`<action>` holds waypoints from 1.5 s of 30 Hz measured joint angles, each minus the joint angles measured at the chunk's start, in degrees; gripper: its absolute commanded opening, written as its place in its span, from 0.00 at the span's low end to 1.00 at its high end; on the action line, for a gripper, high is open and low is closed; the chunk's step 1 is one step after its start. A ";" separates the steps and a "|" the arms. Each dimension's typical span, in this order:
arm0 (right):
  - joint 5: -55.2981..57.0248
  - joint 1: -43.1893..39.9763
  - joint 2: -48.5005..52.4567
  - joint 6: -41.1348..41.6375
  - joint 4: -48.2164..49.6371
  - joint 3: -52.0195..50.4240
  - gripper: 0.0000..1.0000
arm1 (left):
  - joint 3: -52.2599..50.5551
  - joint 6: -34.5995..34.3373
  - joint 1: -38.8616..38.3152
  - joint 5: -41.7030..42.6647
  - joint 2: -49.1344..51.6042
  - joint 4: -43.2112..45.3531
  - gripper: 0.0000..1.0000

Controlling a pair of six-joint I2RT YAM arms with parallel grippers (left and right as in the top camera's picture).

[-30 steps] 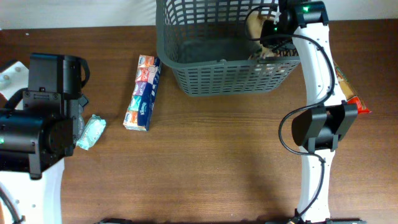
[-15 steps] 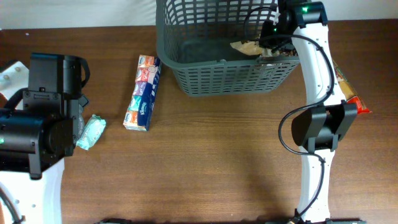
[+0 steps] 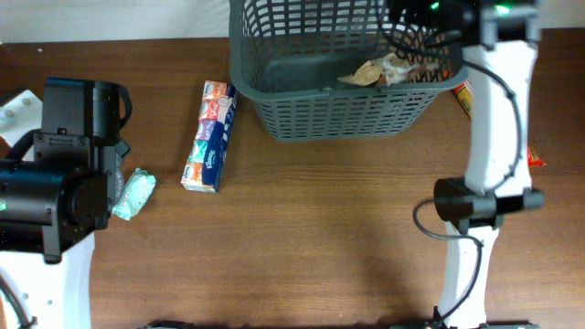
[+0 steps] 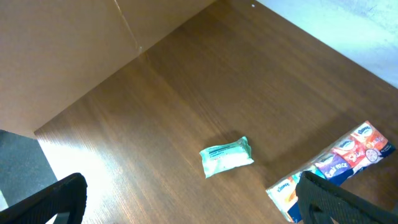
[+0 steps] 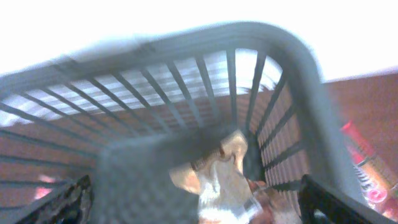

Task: Pack container
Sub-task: 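Release the Panitee bag into the basket and raise the right gripper, then move the right gripper down onto the San Remo spaghetti pack and grasp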

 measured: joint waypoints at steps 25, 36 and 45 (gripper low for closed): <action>5.16 -16.85 -13.42 -7.93 -17.46 6.69 0.99 | 0.00 0.00 0.00 0.00 0.00 0.02 0.99; 4.59 -23.91 -11.52 -27.87 -15.34 -11.50 0.99 | 0.00 0.00 0.00 -0.02 0.00 0.02 0.99; 3.78 -28.00 -10.45 -37.11 -2.97 -32.09 0.99 | 0.00 0.00 0.00 -0.02 0.02 0.04 0.99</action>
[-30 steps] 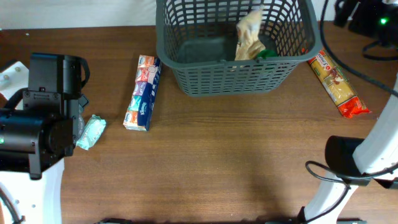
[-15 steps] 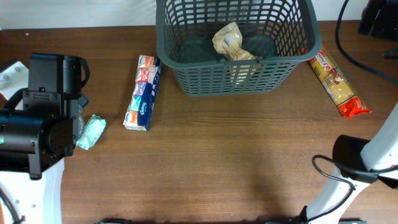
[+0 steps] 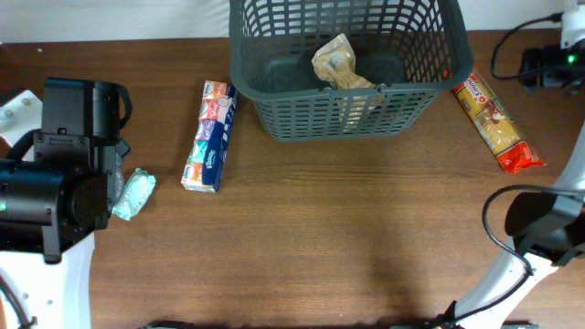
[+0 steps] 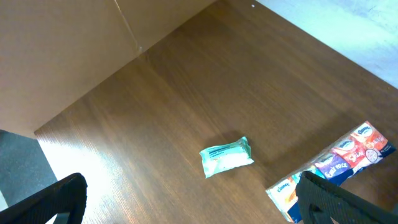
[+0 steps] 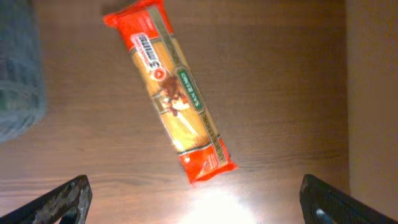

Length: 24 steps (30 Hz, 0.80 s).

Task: Pack container
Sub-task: 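Move the right gripper down onto the San Remo spaghetti pack and grasp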

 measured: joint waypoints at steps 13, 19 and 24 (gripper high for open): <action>-1.07 -2.10 1.97 -9.16 12.94 -17.03 0.99 | 0.00 0.00 0.00 0.02 -0.02 -0.02 0.99; -2.45 -1.97 5.46 -12.70 15.47 -17.14 0.99 | 0.00 0.00 0.00 0.02 -0.02 -0.02 0.99; -1.95 -1.92 6.84 -14.45 16.46 -17.16 0.99 | 0.00 0.00 0.00 0.02 -0.02 -0.02 0.99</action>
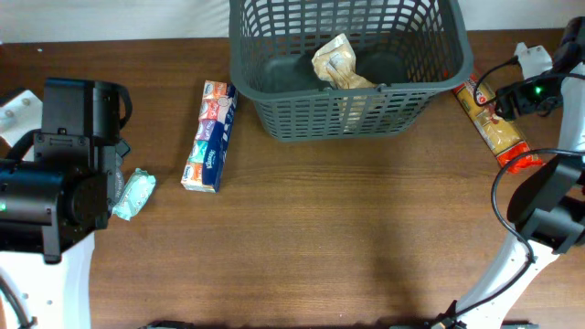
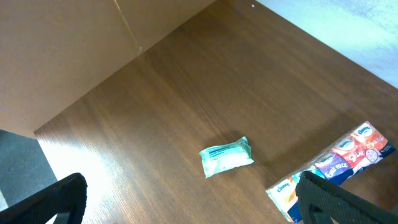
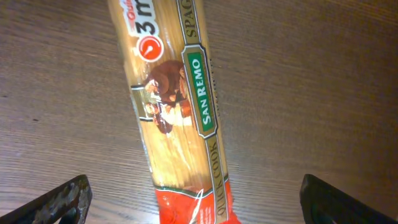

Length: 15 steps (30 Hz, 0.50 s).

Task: Pack container
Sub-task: 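Move the right gripper down onto the San Remo spaghetti pack and grasp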

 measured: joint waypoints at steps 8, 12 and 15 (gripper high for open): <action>1.97 0.00 4.11 -1.03 0.33 0.00 0.99 | 0.00 0.00 0.00 -0.02 0.00 0.00 0.99; 2.21 0.28 5.77 -1.14 1.36 0.00 0.99 | 0.00 0.00 0.00 -0.02 0.00 0.00 0.99; 2.29 0.55 6.34 -1.27 2.10 0.00 1.00 | 0.00 0.00 0.00 0.00 0.00 0.00 0.99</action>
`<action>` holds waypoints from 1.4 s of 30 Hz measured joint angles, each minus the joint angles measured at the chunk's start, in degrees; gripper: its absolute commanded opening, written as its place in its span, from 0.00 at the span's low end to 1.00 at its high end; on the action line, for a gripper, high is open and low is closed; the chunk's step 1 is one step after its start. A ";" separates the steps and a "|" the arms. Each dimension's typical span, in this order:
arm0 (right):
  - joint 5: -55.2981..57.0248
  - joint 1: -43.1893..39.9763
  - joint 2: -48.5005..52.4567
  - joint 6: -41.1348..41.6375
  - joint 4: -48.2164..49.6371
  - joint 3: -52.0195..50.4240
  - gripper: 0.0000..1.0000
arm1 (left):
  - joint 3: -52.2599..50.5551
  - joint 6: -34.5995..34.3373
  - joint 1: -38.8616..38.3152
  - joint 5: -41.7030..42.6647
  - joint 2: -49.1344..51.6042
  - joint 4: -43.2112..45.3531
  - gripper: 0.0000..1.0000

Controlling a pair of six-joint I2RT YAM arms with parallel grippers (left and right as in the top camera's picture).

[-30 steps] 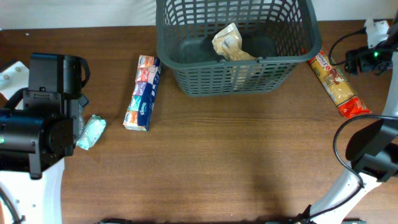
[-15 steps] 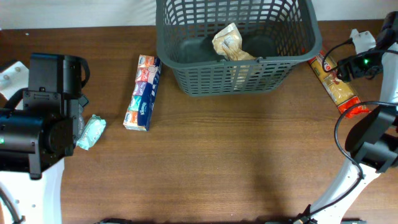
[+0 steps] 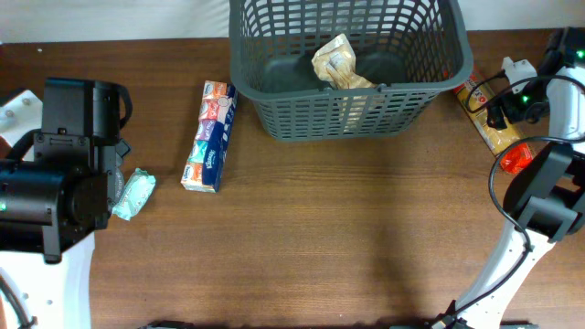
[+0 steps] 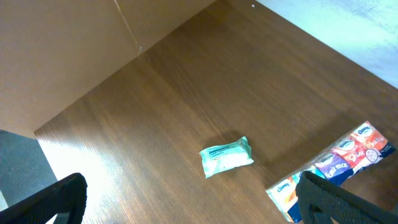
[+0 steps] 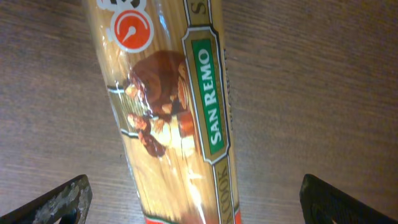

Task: Pack container
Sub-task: 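Move the right gripper down onto the San Remo spaghetti pack and grasp, then lift the spaghetti pack with the right gripper and carry it over the basket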

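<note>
A grey mesh basket (image 3: 347,114) stands at the back of the table with a crumpled tan packet (image 3: 336,62) inside. To its right lies a long spaghetti packet (image 3: 492,130), which fills the right wrist view (image 5: 168,112). My right gripper (image 5: 193,202) hangs wide open close above it, one finger on each side and not touching. A multi-pack of tissues (image 3: 210,137) and a small green wipes packet (image 3: 134,194) lie at the left. My left gripper (image 4: 193,208) is open and high over the table, with the wipes packet (image 4: 227,155) below it.
The left arm's bulky black body (image 3: 64,183) covers the table's left edge. The right arm's white link and cable (image 3: 539,201) stand along the right edge. A white wall runs behind the basket.
My right gripper has come lower over the spaghetti packet, which now looks larger in the right wrist view. It is still open. The left arm and the other items have not moved.
My right gripper was open over the basket with the tan packet beneath it. Then the packet lay in the basket and the gripper was high above the spaghetti packet. It was then closer, and now hangs just above it. The left arm stayed still.
</note>
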 measured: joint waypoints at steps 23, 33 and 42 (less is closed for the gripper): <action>1.40 0.98 4.92 1.33 1.79 0.00 0.99 | 0.00 0.00 0.00 0.00 0.00 0.00 0.99; 0.94 0.98 6.86 1.31 1.09 0.00 0.99 | 0.00 0.00 0.00 0.00 0.02 0.00 0.99; 0.52 0.96 7.06 1.53 1.01 0.00 0.99 | 0.00 0.00 0.00 -0.02 0.00 0.00 0.99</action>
